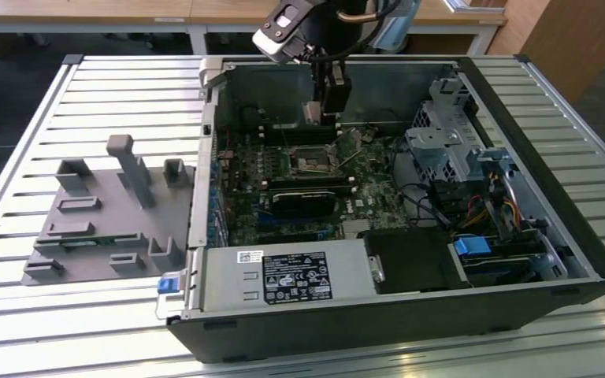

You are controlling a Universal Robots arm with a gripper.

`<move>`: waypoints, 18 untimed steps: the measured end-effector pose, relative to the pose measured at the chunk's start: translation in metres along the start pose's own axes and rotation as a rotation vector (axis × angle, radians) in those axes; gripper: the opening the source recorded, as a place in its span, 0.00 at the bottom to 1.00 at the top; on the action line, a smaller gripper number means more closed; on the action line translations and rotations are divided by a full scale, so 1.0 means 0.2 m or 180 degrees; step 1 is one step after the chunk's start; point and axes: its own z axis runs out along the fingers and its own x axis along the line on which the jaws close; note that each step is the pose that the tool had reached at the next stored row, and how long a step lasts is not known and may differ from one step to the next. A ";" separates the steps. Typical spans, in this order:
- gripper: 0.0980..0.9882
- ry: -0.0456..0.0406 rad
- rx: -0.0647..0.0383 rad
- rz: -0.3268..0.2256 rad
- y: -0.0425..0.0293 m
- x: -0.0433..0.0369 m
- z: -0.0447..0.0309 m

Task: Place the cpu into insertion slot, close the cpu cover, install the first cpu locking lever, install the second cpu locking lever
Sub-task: 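Place the cpu into insertion slot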

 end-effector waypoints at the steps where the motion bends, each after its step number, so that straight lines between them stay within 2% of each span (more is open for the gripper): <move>1: 0.49 0.0000 0.0004 0.0000 0.000 0.001 0.005; 18: 0.49 0.0001 0.0054 0.0002 -0.003 0.014 0.078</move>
